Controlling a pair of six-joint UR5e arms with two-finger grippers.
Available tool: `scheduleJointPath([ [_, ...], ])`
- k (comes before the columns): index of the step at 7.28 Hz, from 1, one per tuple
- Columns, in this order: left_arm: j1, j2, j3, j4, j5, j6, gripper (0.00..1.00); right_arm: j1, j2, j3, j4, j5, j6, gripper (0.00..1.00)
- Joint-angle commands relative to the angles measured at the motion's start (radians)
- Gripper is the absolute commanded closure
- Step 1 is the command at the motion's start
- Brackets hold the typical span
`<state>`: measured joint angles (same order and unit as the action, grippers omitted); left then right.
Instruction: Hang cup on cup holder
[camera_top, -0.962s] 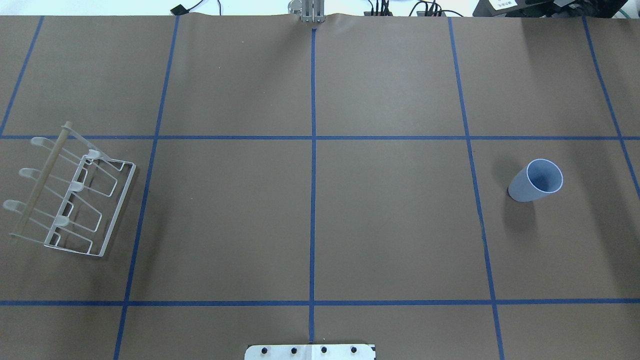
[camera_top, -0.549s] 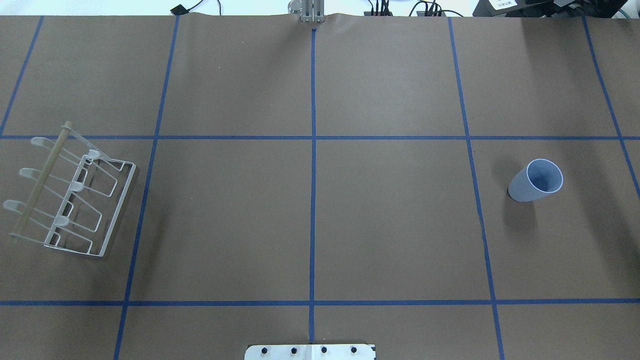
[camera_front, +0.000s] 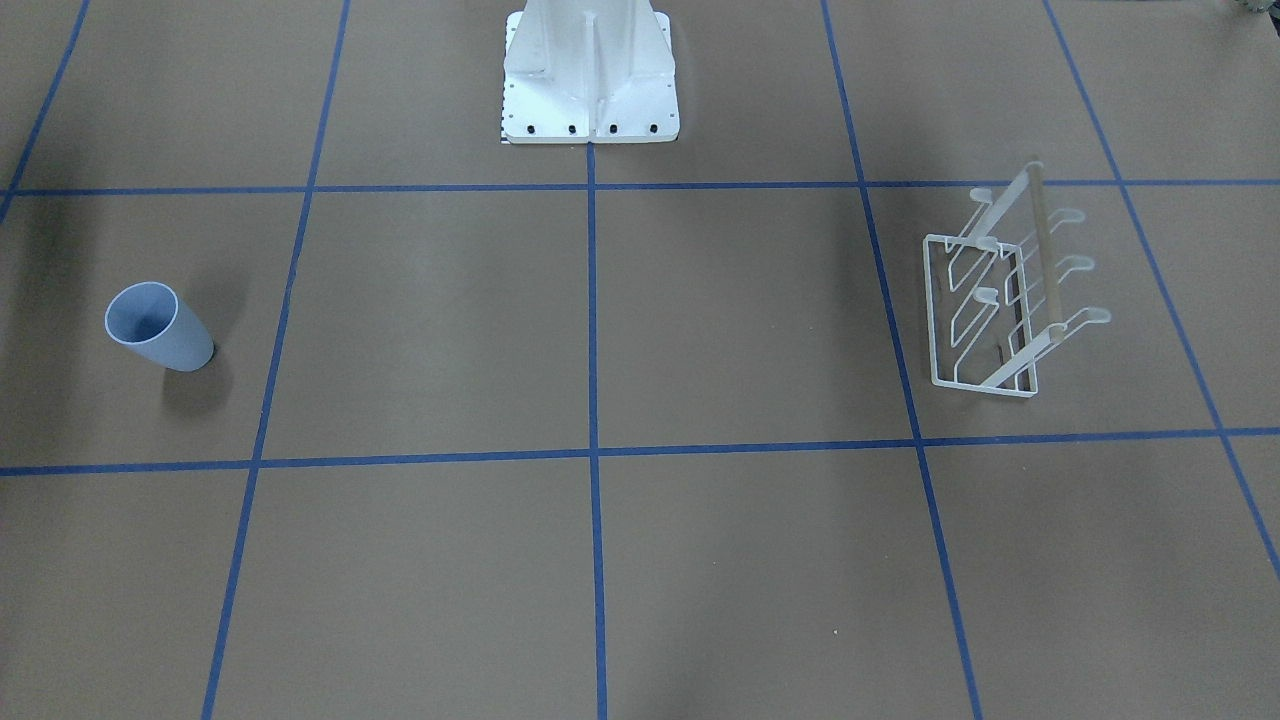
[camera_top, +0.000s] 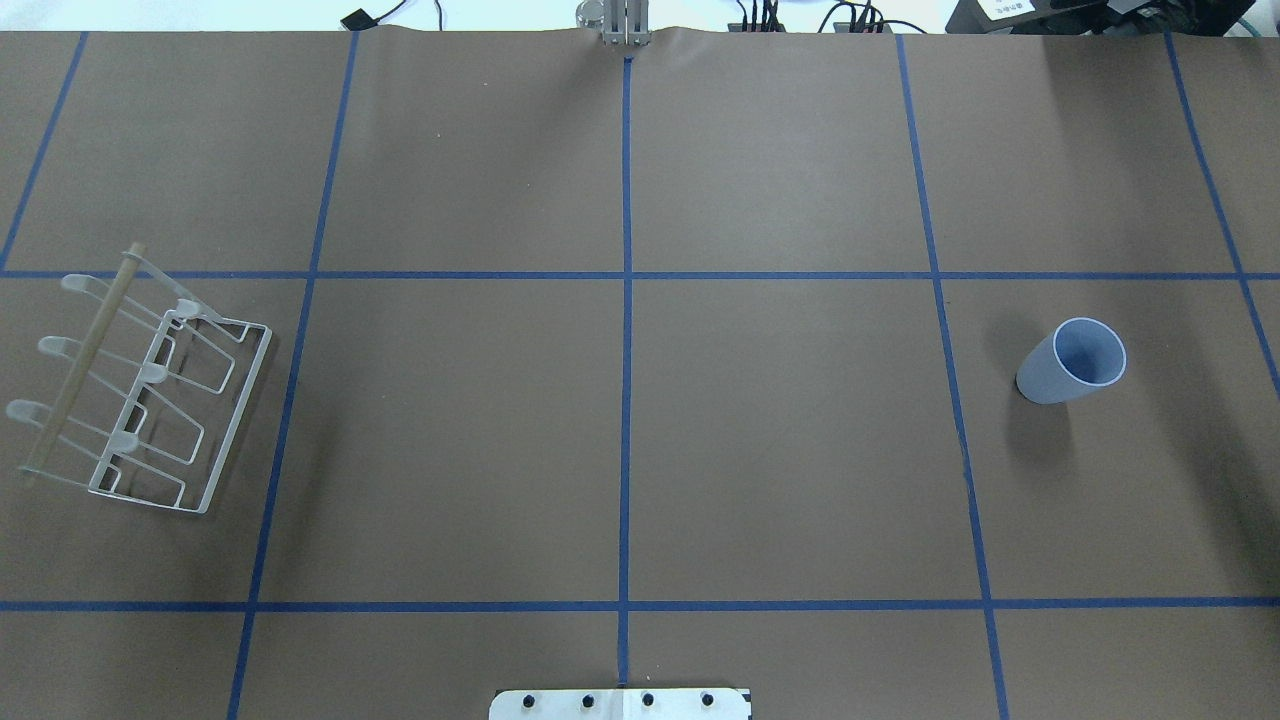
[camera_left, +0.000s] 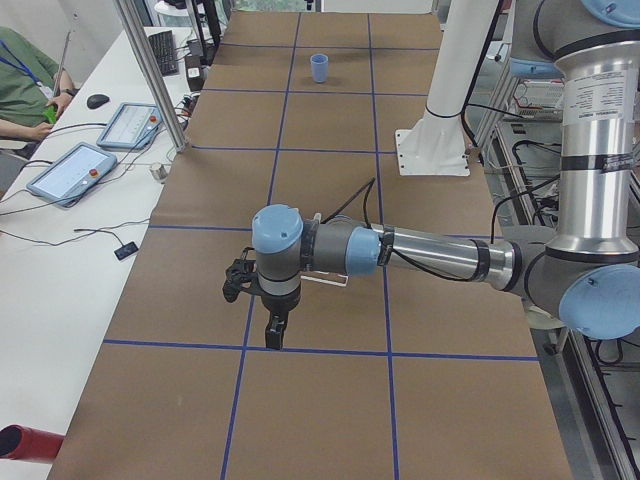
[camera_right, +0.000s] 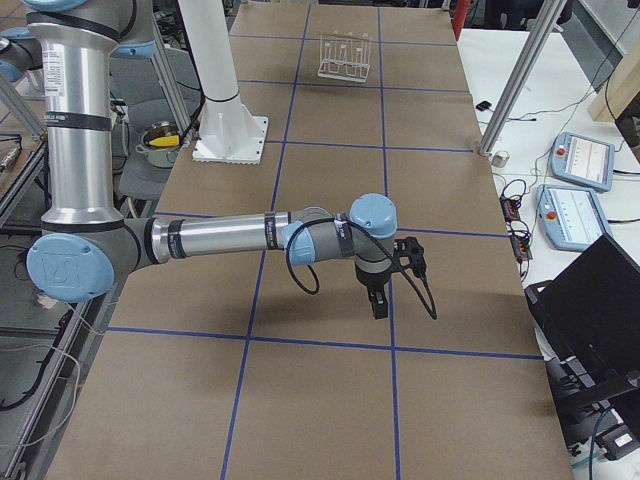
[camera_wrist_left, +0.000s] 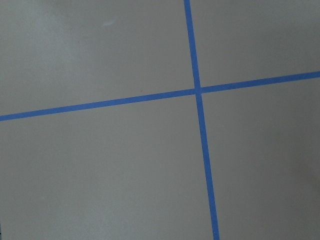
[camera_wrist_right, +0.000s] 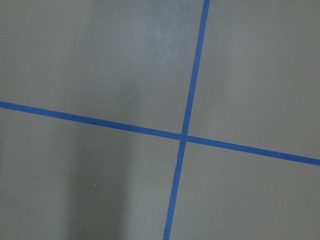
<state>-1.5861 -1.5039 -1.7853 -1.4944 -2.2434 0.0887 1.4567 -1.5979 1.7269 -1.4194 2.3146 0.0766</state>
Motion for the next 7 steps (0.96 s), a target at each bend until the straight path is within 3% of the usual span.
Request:
scheduleJointPath([
  [1, 0.005, -0.001, 0.009, 0.005, 0.001, -0.001, 0.01, -0.126, 0.001, 0.032, 0.107, 0.014, 0.226, 0.0],
  [3, 0.006, 0.002, 0.0, 0.0, -0.001, -0.001, 0.01, -0.157, 0.006, 0.045, 0.109, 0.086, 0.267, 0.0],
  [6, 0.005, 0.005, -0.009, -0.001, -0.007, -0.001, 0.01, -0.235, 0.032, 0.059, 0.123, 0.108, 0.331, 0.0],
  [7, 0.005, 0.005, -0.013, 0.003, -0.054, -0.001, 0.01, -0.257, 0.03, 0.068, 0.123, 0.106, 0.333, 0.0],
])
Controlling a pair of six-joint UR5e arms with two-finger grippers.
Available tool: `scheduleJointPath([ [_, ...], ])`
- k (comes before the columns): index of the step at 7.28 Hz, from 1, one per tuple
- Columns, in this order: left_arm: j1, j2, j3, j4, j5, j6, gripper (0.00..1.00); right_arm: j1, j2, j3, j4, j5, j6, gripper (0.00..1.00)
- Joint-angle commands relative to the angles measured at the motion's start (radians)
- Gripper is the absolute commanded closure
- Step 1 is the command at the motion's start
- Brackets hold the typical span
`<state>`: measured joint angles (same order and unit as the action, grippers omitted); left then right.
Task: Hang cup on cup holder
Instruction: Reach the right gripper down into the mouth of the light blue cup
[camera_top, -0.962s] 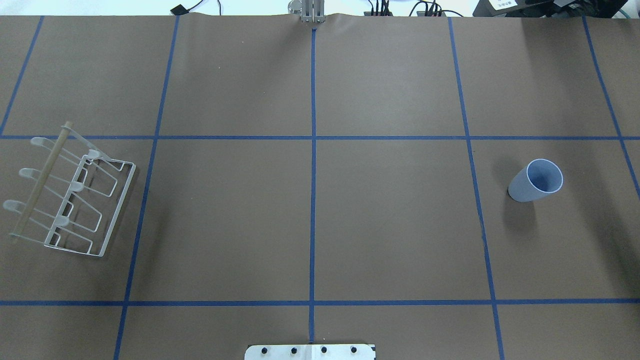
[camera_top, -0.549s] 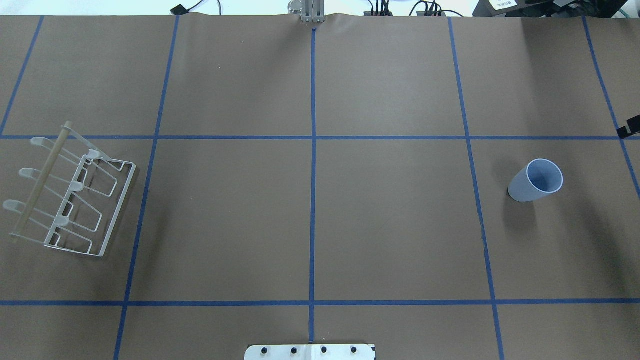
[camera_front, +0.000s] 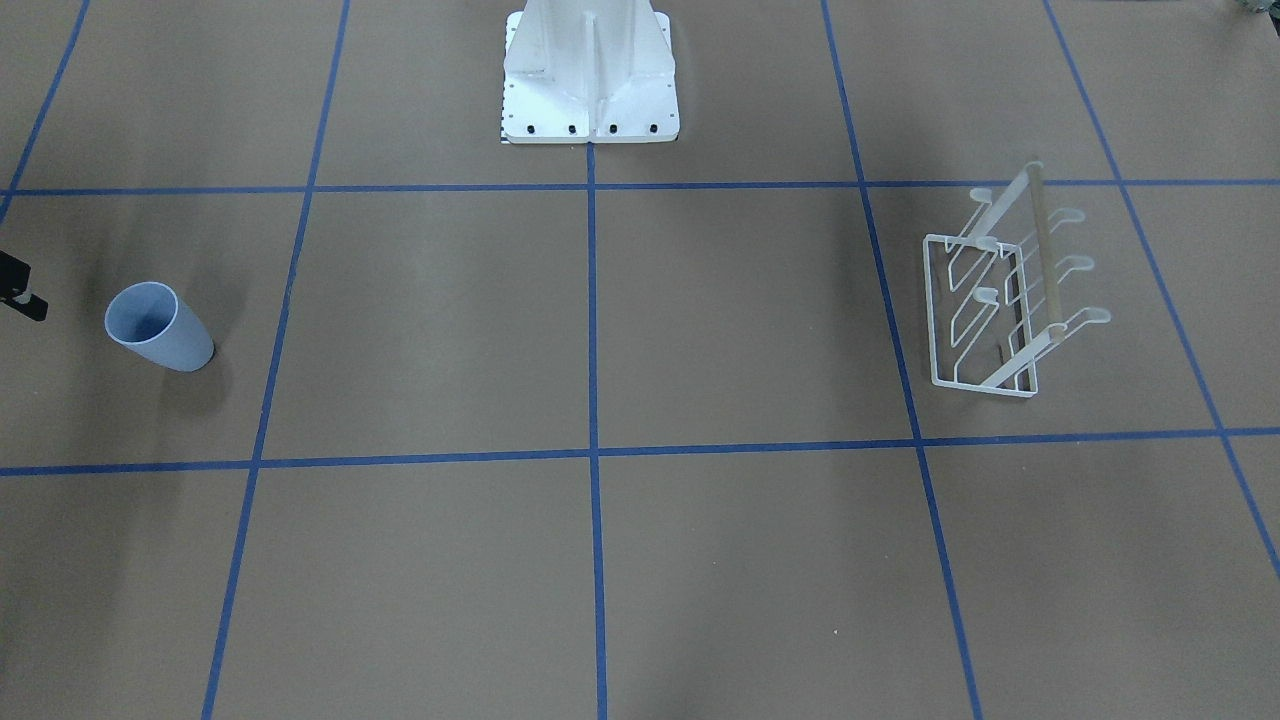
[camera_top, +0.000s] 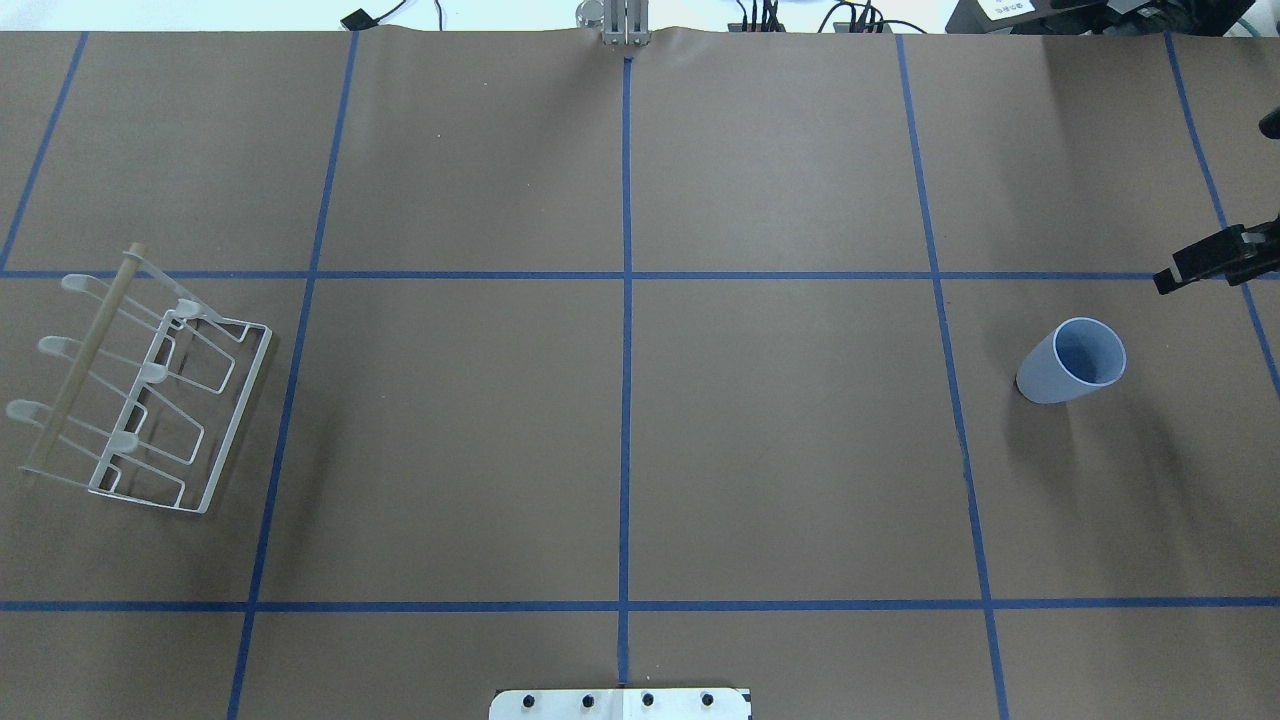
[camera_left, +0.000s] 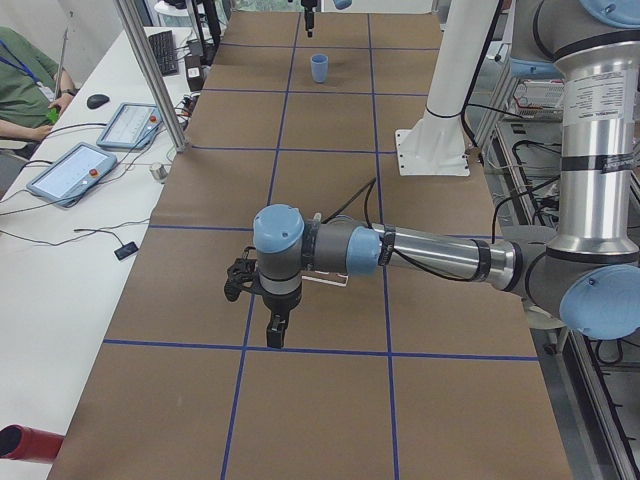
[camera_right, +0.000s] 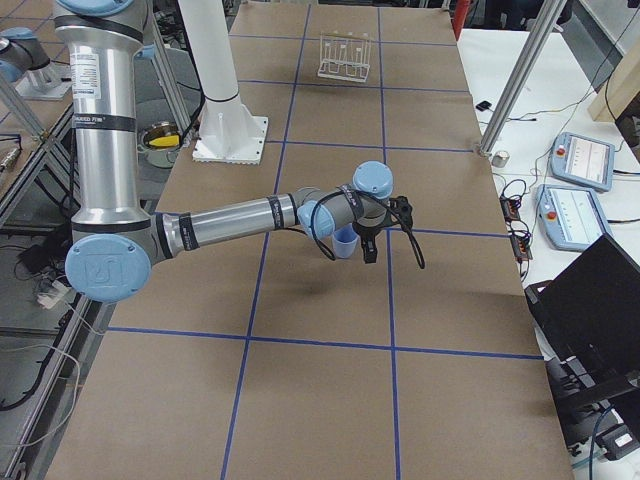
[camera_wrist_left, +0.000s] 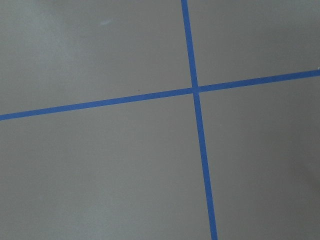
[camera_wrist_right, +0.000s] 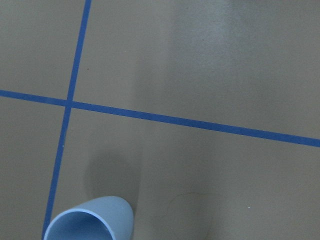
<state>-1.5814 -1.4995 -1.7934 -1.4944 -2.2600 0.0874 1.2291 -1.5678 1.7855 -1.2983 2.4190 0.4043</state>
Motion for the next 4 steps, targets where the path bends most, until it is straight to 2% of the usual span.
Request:
scheduleJointPath([
  [1, 0.0, 0.005, -0.003, 0.002, -0.044, 0.0, 0.01, -0.057, 0.006, 0.008, 0.002, -0.009, 0.005, 0.0],
  [4, 0.0, 0.004, -0.003, 0.003, -0.044, 0.0, 0.01, -0.108, 0.014, 0.002, 0.001, -0.014, 0.008, 0.0],
])
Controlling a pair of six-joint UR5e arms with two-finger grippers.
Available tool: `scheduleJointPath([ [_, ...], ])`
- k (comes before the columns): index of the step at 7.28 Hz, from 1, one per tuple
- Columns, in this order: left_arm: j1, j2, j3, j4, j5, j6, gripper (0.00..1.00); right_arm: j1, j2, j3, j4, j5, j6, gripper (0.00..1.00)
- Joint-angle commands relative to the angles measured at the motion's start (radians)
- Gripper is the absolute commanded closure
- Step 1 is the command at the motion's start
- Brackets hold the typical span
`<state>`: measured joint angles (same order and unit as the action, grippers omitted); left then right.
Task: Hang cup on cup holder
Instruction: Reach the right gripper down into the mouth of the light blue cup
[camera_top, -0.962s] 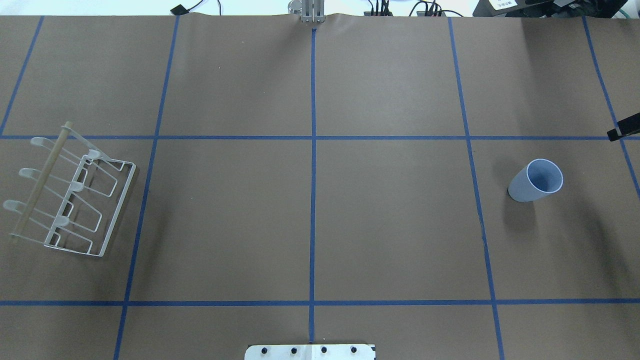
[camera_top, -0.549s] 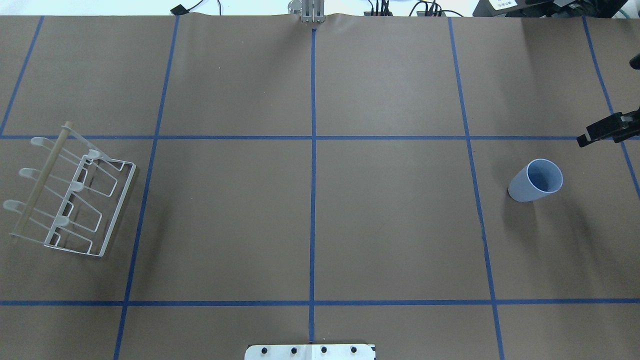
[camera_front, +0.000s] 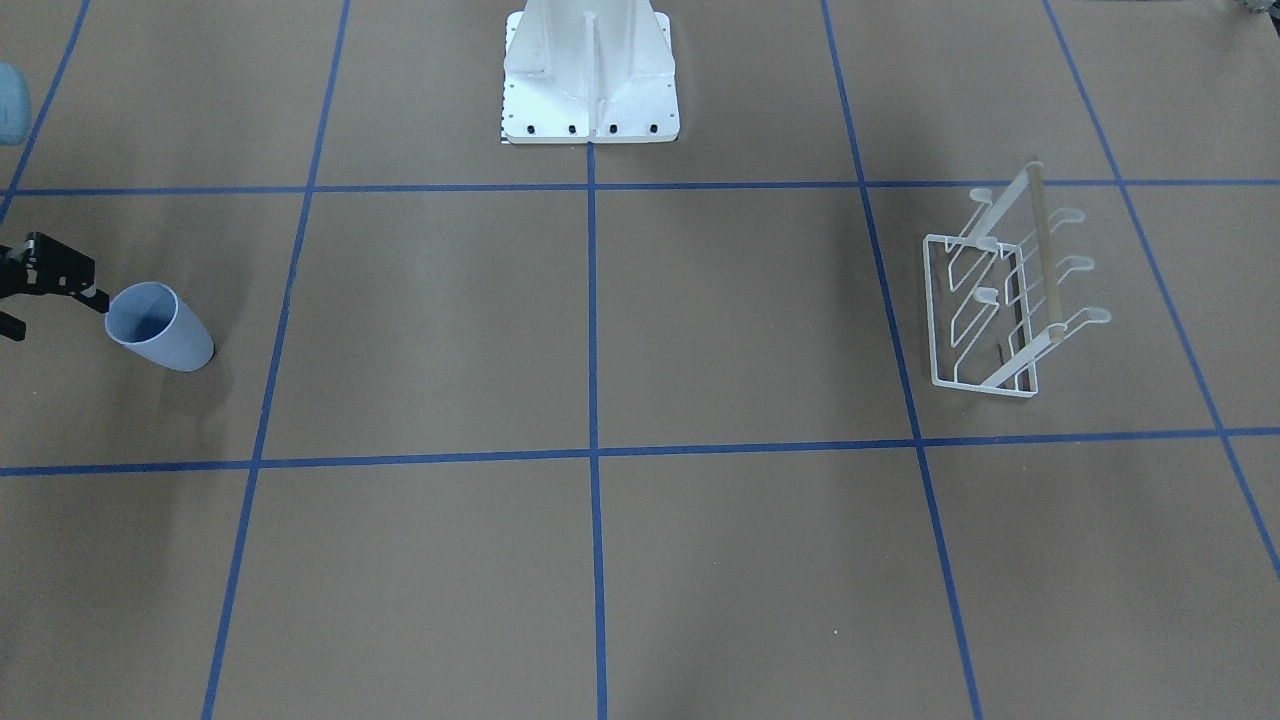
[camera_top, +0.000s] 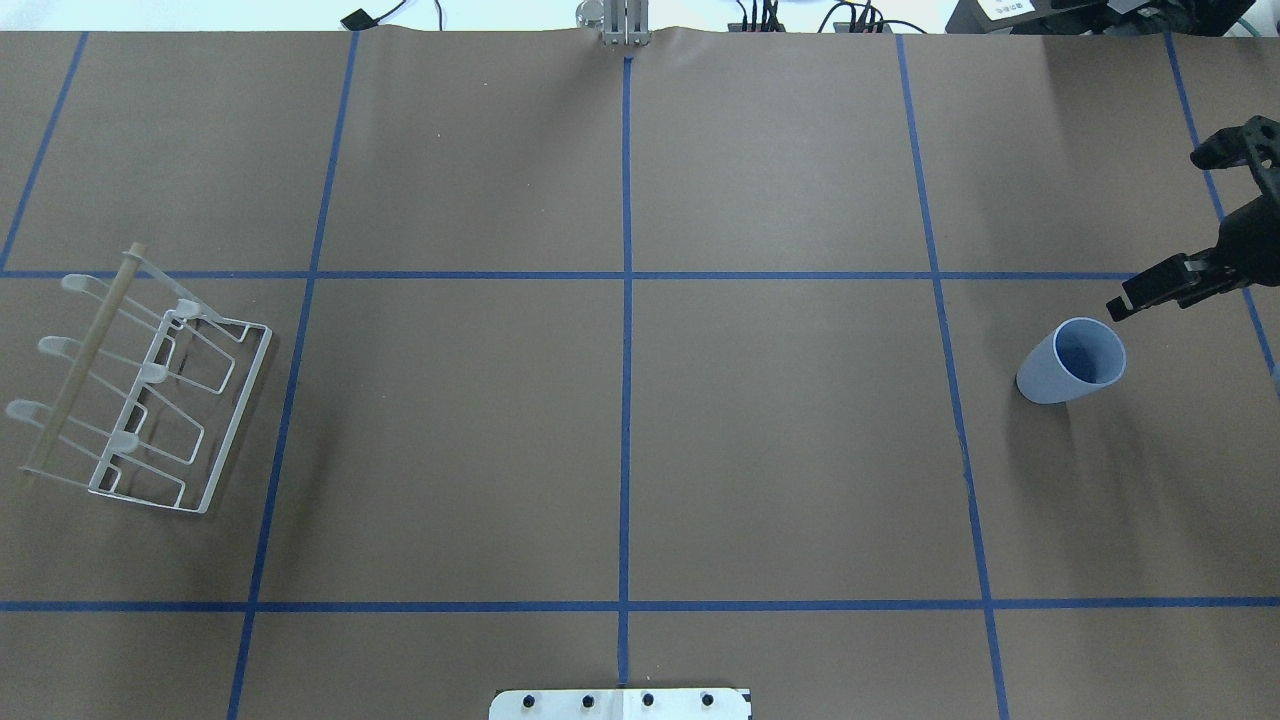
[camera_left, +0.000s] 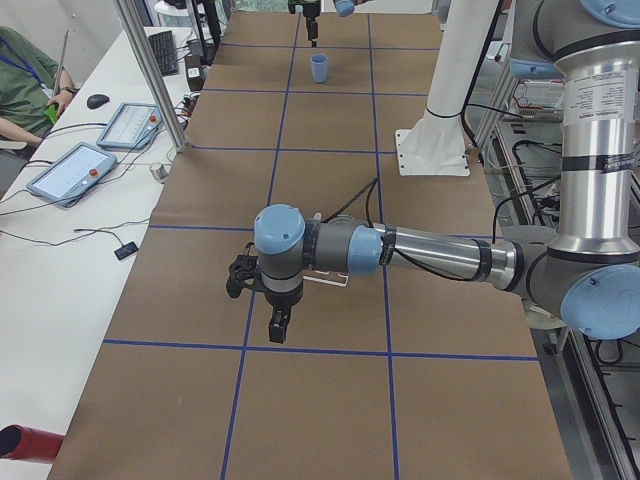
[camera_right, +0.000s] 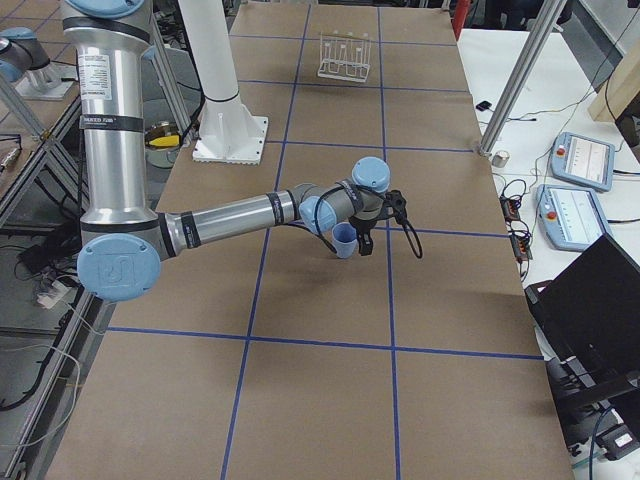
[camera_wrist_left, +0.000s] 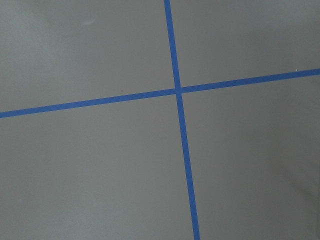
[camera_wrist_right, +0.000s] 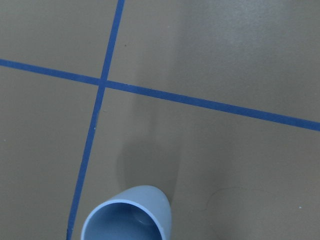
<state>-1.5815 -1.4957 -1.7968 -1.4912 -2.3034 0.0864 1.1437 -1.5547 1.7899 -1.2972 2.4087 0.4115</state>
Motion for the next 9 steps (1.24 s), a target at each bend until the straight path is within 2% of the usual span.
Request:
scheduleJointPath([
  [1, 0.0, 0.002, 0.001, 0.0, -0.002, 0.001, 0.01, -0.039, 0.001, -0.007, -0.001, -0.009, 0.001, 0.0],
  [4, -0.003, 0.003, -0.002, 0.0, -0.002, 0.0, 0.01, -0.064, 0.01, -0.027, -0.001, -0.013, 0.004, 0.0],
  [9, -0.003, 0.002, -0.019, 0.005, -0.001, 0.0, 0.01, -0.068, 0.05, -0.118, -0.001, -0.02, 0.004, 0.03],
])
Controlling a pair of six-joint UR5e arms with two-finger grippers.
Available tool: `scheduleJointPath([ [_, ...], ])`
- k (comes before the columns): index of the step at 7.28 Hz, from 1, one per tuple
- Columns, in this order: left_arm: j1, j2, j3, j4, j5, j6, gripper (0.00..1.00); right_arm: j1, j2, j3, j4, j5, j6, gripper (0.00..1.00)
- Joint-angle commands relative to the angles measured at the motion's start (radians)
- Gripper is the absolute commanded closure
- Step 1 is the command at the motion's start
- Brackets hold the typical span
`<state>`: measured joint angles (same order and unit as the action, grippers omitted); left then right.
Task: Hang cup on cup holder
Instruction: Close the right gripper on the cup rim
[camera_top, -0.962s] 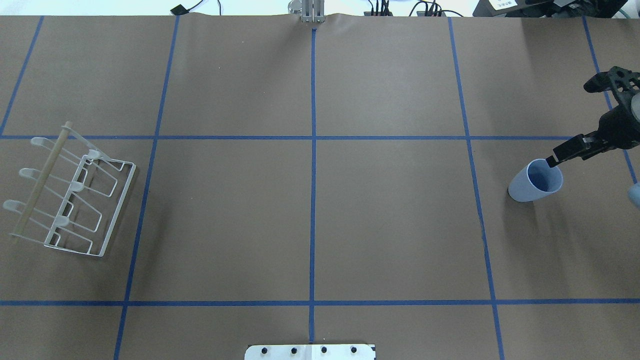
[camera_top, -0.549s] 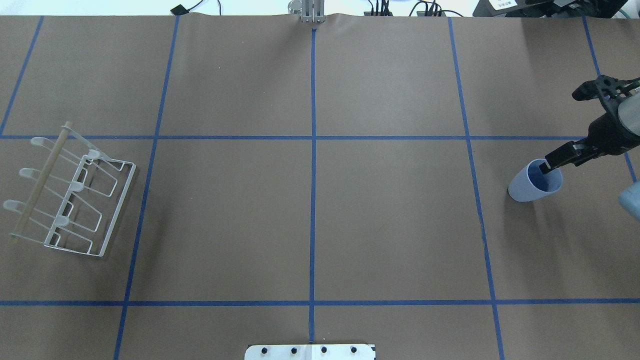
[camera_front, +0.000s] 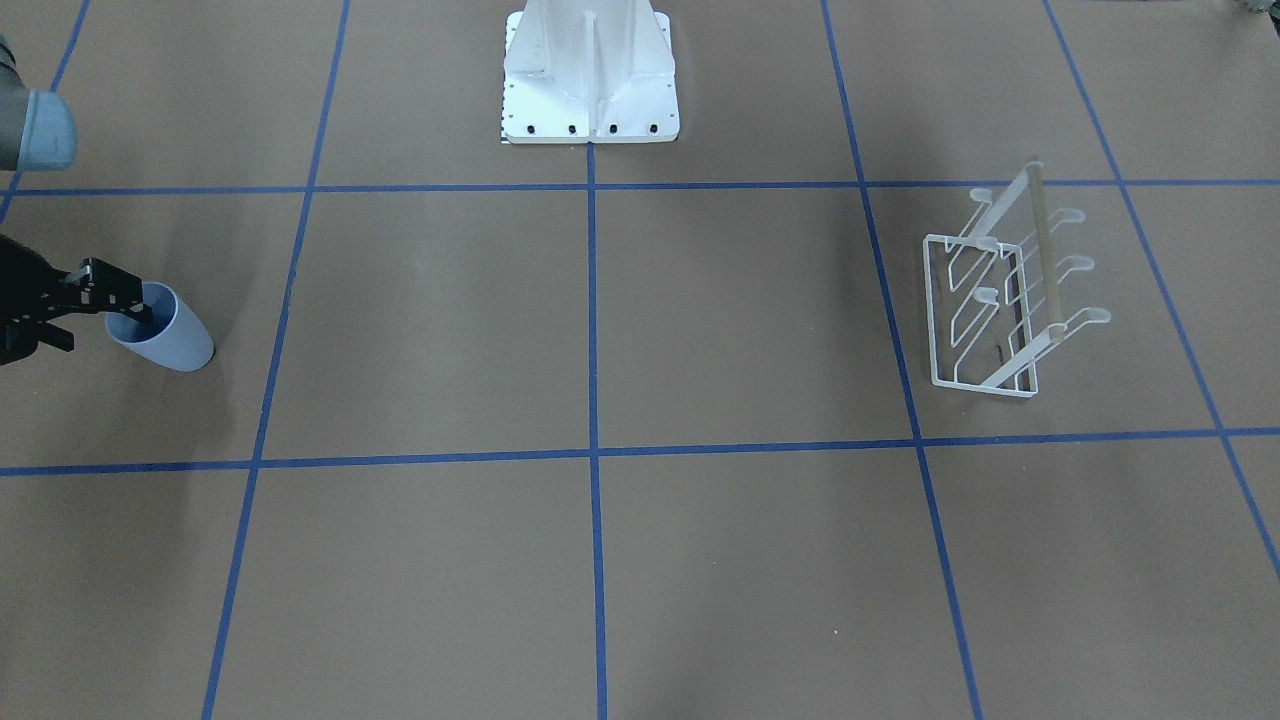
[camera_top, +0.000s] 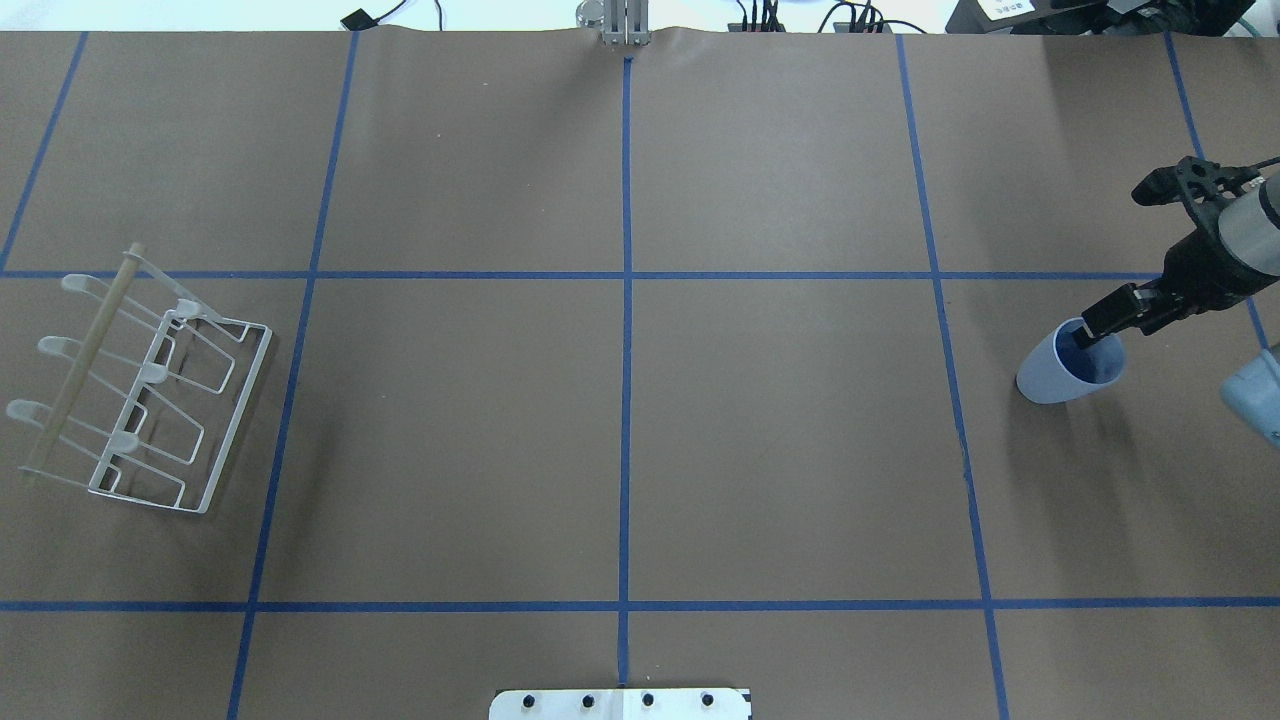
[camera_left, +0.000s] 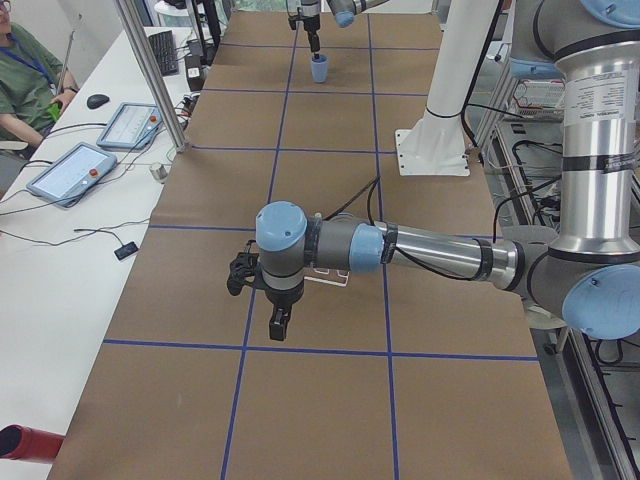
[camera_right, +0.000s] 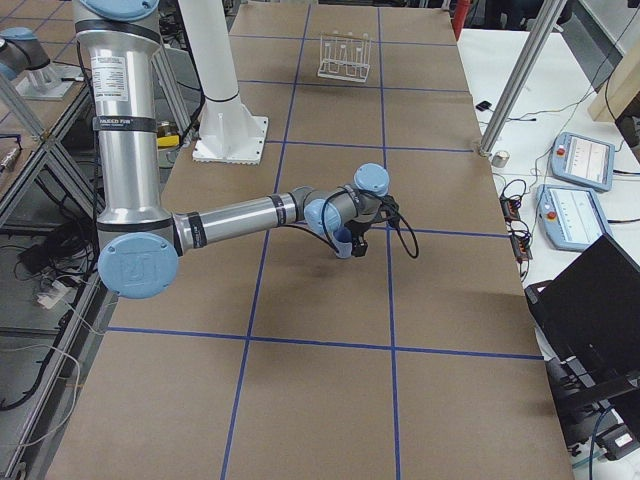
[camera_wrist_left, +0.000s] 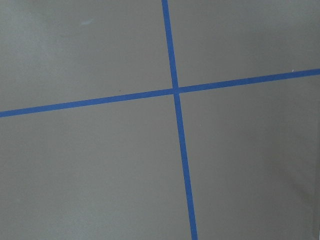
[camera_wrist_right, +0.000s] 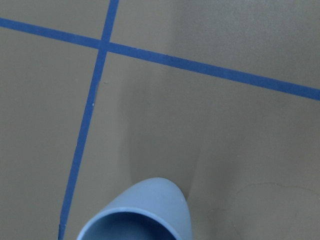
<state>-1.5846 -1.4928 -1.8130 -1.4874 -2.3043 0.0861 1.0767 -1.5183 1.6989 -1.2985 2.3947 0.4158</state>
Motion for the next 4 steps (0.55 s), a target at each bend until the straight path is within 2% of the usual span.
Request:
scheduleJointPath([
  [1, 0.0, 0.0, -0.005, 0.001, -0.001, 0.0, 0.01, -0.001, 0.015, -0.025, 0.001, -0.006, 0.0, 0.34],
  [2, 0.0, 0.0, -0.018, 0.006, 0.0, -0.002, 0.01, -0.001, 0.015, -0.024, 0.002, -0.006, -0.003, 0.73],
  [3, 0.0, 0.0, -0.02, 0.007, 0.002, -0.002, 0.01, -0.006, 0.013, -0.019, 0.002, -0.005, -0.008, 0.98],
  [4, 0.0, 0.0, -0.019, 0.006, 0.002, -0.002, 0.01, -0.007, 0.012, -0.015, 0.002, -0.003, -0.009, 1.0],
])
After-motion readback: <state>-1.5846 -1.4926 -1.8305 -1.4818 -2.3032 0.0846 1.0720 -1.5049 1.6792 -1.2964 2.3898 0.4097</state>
